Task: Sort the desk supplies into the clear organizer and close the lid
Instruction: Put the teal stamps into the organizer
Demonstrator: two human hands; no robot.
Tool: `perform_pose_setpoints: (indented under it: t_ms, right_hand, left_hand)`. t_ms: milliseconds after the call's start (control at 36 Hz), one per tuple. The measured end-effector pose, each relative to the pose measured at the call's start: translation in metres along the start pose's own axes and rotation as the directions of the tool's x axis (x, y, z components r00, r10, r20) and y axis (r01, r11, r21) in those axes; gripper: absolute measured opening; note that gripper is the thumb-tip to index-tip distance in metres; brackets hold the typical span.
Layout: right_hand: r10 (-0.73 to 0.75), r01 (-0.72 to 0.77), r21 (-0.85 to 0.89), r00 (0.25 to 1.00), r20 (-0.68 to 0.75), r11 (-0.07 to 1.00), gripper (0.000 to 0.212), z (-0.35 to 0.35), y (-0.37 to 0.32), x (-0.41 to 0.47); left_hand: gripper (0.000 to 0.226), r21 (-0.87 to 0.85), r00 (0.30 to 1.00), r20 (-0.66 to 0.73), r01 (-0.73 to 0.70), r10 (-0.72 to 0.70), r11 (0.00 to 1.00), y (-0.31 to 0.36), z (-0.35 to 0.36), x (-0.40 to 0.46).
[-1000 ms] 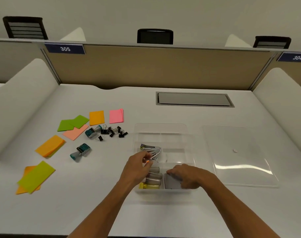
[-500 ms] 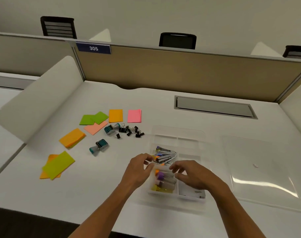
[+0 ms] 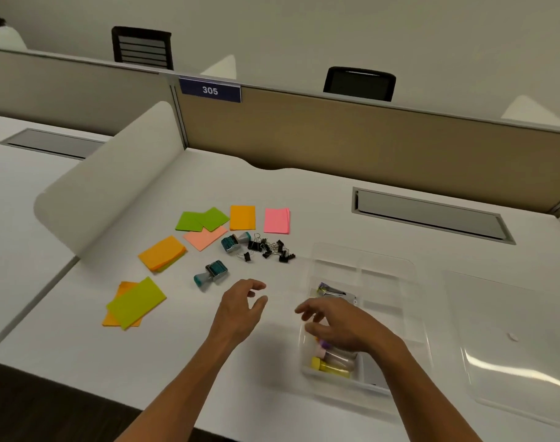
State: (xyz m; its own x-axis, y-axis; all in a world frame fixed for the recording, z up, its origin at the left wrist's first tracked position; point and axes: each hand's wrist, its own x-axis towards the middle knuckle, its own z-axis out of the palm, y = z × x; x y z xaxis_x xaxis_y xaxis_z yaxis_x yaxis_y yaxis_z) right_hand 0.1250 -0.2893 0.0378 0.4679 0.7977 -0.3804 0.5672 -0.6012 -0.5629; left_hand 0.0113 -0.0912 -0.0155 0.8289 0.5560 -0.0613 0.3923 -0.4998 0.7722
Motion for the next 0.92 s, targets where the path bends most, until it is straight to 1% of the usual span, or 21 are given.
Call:
perform_pose_setpoints:
  t_ms: [194, 361, 444, 583, 722, 917]
  right_hand:
    - [-0.068, 0.07, -0.054, 0.997, 0.029, 0.996, 0.036, 0.012, -0.039, 0.041]
    - [-0.077, 0.081, -0.066, 0.995, 0.06, 0.995, 0.039, 0.018, -0.065, 0.074]
    - [-0.067, 0.074, -0.085, 0.994, 0.082, 0.994, 0.041, 0.021, -0.074, 0.088]
    - [-0.036, 0.048, -0.112, 0.994, 0.107, 0.993, 0.047, 0.026, -0.084, 0.11]
    - [-0.015, 0.03, -0.135, 0.994, 0.107, 0.99, 0.059, 0.028, -0.091, 0.135]
    - [-0.036, 0.04, -0.174, 0.999, 0.028, 0.984, 0.07, 0.025, -0.1, 0.18]
  left_hand:
    - [0.036, 0.007, 0.995, -0.072, 0.069, -0.069, 0.998, -0.025, -0.028, 0.023]
    - [0.051, 0.156, 0.985, -0.12, 0.141, -0.123, 0.978, -0.058, -0.044, 0.047]
    - [0.059, 0.193, 0.977, -0.129, 0.193, -0.17, 0.962, -0.069, -0.052, 0.055]
    - [0.064, 0.183, 0.972, -0.106, 0.225, -0.208, 0.957, -0.081, -0.059, 0.065]
    - [0.071, 0.185, 0.974, -0.061, 0.224, -0.217, 0.957, -0.092, -0.059, 0.075]
    - [0.073, 0.195, 0.985, -0.022, 0.172, -0.171, 0.965, -0.101, -0.054, 0.092]
